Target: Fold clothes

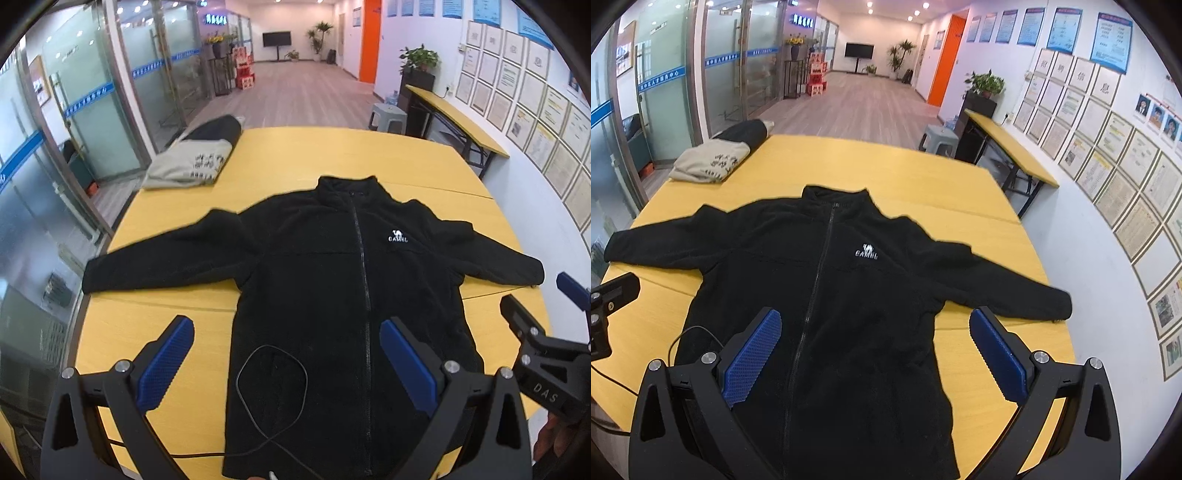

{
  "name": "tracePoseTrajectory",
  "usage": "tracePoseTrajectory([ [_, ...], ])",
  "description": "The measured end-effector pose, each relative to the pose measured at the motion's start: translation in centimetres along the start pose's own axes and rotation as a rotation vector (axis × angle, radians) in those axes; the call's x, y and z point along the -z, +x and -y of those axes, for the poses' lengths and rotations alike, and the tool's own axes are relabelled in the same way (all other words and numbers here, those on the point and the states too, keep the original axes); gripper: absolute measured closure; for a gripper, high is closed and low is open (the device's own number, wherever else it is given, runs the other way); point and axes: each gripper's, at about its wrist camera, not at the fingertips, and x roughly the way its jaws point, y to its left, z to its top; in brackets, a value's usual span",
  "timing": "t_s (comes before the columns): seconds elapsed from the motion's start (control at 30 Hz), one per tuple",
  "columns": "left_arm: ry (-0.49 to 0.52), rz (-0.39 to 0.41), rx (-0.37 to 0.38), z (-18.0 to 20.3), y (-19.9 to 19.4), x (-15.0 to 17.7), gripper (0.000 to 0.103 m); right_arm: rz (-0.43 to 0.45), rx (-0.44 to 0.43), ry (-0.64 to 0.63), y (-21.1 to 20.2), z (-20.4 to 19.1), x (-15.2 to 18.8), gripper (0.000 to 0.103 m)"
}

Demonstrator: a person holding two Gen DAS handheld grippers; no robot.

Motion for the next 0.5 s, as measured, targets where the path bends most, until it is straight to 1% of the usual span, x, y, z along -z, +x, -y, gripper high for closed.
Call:
tracePoseTrajectory([
  [0.07, 0.007, -0.008, 0.008, 0.1, 0.6, 0.4, 0.0, -0.027, 0.01, -0.014, 0.7, -0.1, 0.3, 0.0],
  [0.17, 0.025, -0.066, 0.011, 0.3, 1.1, 0.5, 0.0, -0.056, 0.02, -0.026, 1.4, -0.1, 0.7, 0.0],
  [0.27, 0.019, -0.045, 0.033, 0.5, 0.5, 0.4, 0.0, -0.062, 0.017, -0.019, 1.5, 0.1, 0.9, 0.0],
  [0.37, 0.03, -0.057, 0.021, 0.9, 0.5, 0.5, 0.0, -0.068, 0.013, -0.011, 1.5, 0.3, 1.1, 0.0],
  [0.43, 0.048, -0.049, 0.015, 1.3, 0.5, 0.7, 0.0, -0.066, 0.015, -0.004, 1.6, 0.4, 1.4, 0.0],
  [0.5, 0.095, -0.043, 0.014, 1.8, 1.1, 1.2, 0.0, -0.071, 0.017, 0.007, 2.0, 0.5, 2.0, 0.0],
])
